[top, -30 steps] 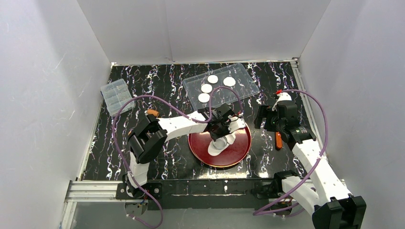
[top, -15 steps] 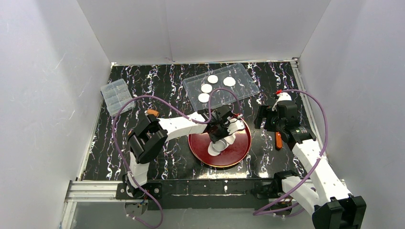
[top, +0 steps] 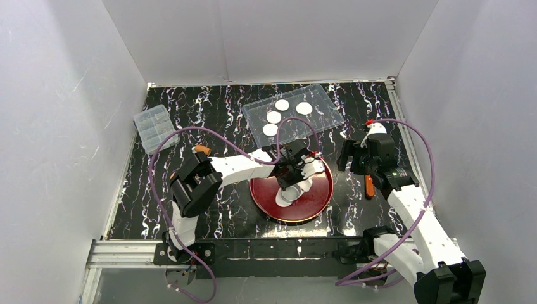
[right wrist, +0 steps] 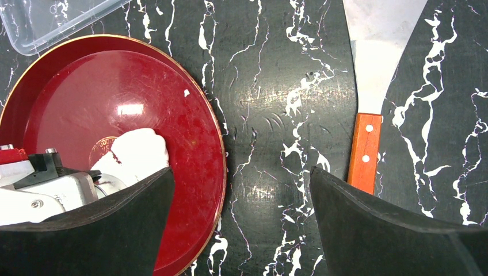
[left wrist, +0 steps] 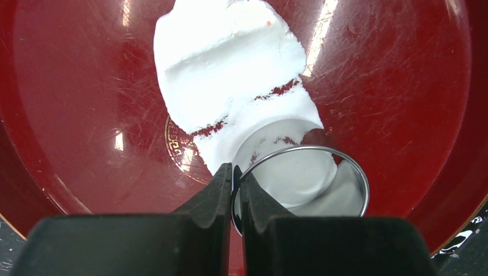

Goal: Roll out the dumpling wrappers from the dough

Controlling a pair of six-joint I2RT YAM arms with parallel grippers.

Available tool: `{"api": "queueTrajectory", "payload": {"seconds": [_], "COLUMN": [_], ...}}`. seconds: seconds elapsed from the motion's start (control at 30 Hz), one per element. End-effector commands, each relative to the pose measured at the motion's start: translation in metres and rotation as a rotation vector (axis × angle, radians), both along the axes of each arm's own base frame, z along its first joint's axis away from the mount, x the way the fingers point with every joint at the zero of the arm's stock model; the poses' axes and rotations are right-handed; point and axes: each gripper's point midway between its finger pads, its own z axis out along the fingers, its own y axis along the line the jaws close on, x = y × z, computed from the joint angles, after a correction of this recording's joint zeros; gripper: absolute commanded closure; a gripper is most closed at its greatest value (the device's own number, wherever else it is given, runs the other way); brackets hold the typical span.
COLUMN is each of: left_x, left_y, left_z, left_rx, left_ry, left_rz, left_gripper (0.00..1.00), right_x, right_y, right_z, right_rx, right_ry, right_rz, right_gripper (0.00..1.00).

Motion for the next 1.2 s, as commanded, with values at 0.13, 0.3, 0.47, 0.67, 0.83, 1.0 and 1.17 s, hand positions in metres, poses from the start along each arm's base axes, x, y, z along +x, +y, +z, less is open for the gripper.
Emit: {"api": "queueTrajectory", "payload": {"seconds": [0.13, 0.3, 0.47, 0.67, 0.83, 1.0, 1.17], "left_x": [0.005, 0.009, 0.011, 0.008, 0.007, 0.007, 0.015], "left_y": [0.016, 0.022, 0.028, 0.031, 0.036, 0.034, 0.025], "left_z": [-0.008, -0.016, -0.024, -0.04, -0.049, -0.042, -0.01], "left_rx": [0.037, 0.054, 0.073, 0.101, 0.111, 0.099, 0.049], "left_ry": [0.02, 0.013, -0.003, 0.017, 0.011, 0.006, -0.031], "left_rz": [0.028, 0.045, 0.041, 0.044, 0.05, 0.053, 0.055], "left_gripper": [1.0, 1.0, 1.0, 1.0, 1.0, 1.0, 0.75], "right_x": [0.004, 0.005, 0.005, 0.004, 0.003, 0.002, 0.001], "right_y": [0.0, 0.001, 0.0, 0.001, 0.004, 0.006, 0.011], "right_z": [0.015, 0.014, 0.014, 0.014, 0.019, 0.023, 0.027], "right_rx": [0.007, 0.006, 0.007, 0.008, 0.021, 0.034, 0.055], "right_ry": [-0.052, -0.05, -0.049, -0.045, -0.05, -0.059, -0.063], "right_rz": [0.005, 0.008, 0.006, 0.009, 0.022, 0.027, 0.046], "right_gripper": [0.06, 0.07, 0.06, 0.07, 0.06, 0.06, 0.07]}}
